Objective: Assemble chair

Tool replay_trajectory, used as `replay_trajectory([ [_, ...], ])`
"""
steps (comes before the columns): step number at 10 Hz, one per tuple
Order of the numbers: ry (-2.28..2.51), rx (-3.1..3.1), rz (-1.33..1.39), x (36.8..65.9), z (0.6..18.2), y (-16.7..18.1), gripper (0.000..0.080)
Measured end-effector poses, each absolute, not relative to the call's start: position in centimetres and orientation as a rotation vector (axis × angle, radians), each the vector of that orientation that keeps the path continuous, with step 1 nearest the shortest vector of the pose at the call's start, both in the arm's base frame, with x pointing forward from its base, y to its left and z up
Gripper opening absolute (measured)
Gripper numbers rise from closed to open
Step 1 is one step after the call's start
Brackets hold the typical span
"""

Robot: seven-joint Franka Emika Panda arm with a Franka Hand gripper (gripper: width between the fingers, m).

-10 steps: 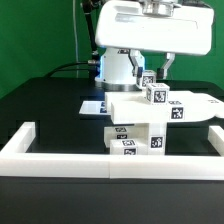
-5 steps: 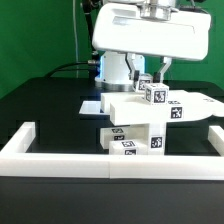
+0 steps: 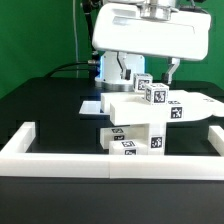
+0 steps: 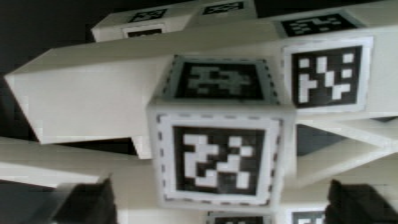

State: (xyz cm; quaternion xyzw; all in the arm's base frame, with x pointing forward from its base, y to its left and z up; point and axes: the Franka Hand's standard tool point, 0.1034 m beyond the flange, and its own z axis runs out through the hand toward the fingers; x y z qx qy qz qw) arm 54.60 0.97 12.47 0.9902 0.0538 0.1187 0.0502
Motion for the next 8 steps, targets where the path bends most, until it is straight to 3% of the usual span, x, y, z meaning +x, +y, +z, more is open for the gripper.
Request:
replay_trajectory([
  [8,0.139,3.054,0.299,54.0,13.5,1.1,0.0648],
])
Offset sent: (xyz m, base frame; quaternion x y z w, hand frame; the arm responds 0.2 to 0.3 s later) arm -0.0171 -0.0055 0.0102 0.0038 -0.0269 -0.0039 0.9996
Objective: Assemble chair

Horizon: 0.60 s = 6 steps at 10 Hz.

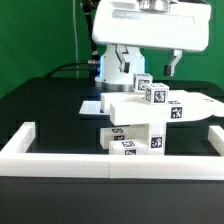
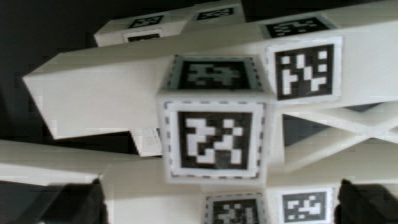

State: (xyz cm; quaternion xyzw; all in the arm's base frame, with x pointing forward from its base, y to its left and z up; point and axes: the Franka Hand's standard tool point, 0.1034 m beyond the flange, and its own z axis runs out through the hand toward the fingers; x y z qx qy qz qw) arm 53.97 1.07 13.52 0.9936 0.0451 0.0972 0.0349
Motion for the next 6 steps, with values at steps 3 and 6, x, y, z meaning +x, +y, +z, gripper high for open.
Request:
replay_trajectory([
  [3,0.133,3.079,0.157,53.22,13.1,1.35,0.0648],
  [6,0.11,3.097,-0.166,53.0,13.05,0.97,0.0648],
])
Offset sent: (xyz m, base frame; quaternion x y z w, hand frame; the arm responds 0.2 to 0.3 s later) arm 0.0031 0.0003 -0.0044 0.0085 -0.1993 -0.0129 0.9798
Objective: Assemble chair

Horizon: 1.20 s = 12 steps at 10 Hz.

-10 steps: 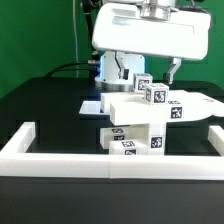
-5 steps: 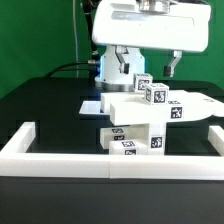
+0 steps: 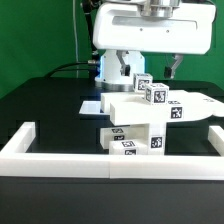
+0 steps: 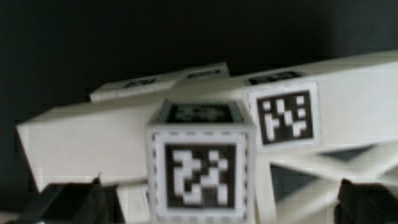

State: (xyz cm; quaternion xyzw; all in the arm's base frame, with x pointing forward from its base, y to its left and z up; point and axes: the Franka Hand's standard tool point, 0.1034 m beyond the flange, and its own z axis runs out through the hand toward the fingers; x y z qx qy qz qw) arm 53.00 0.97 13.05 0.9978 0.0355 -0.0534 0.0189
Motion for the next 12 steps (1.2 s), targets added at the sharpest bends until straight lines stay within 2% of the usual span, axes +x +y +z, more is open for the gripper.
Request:
replay_trajectory([
  [8,0.1,3.083,-0.008,53.2,12.0,0.5,0.0648],
  [10,0.096,3.083,-0.007,53.2,12.0,0.3,0.0393],
  [11,0.096,3.083,-0.006,53.2,12.0,0.3,0.0393],
  [12,0.096,3.083,-0.007,53.2,12.0,0.3,0.0288],
])
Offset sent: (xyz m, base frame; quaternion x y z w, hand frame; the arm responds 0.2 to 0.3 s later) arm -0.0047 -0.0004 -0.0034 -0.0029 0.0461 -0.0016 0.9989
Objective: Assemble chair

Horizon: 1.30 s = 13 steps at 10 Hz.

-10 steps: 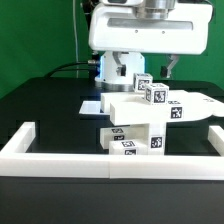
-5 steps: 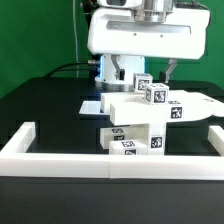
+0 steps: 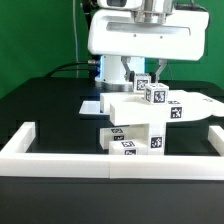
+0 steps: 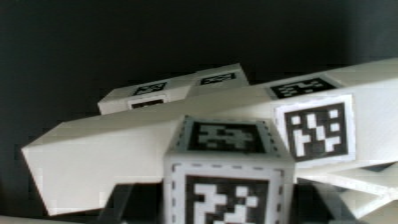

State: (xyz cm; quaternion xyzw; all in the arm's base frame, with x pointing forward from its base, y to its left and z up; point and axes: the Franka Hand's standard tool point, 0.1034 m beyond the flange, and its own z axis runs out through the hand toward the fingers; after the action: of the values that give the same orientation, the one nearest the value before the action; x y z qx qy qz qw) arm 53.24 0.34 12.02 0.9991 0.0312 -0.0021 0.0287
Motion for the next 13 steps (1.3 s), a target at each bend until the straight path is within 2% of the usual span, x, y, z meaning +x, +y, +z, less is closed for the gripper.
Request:
replay_trajectory([
  [4,0.056,3.084,-0.006,53.24,12.01,0.31,0.0288],
  [13,-1.046,2.909,0.027,53.52,11.97,0.23,0.0291],
])
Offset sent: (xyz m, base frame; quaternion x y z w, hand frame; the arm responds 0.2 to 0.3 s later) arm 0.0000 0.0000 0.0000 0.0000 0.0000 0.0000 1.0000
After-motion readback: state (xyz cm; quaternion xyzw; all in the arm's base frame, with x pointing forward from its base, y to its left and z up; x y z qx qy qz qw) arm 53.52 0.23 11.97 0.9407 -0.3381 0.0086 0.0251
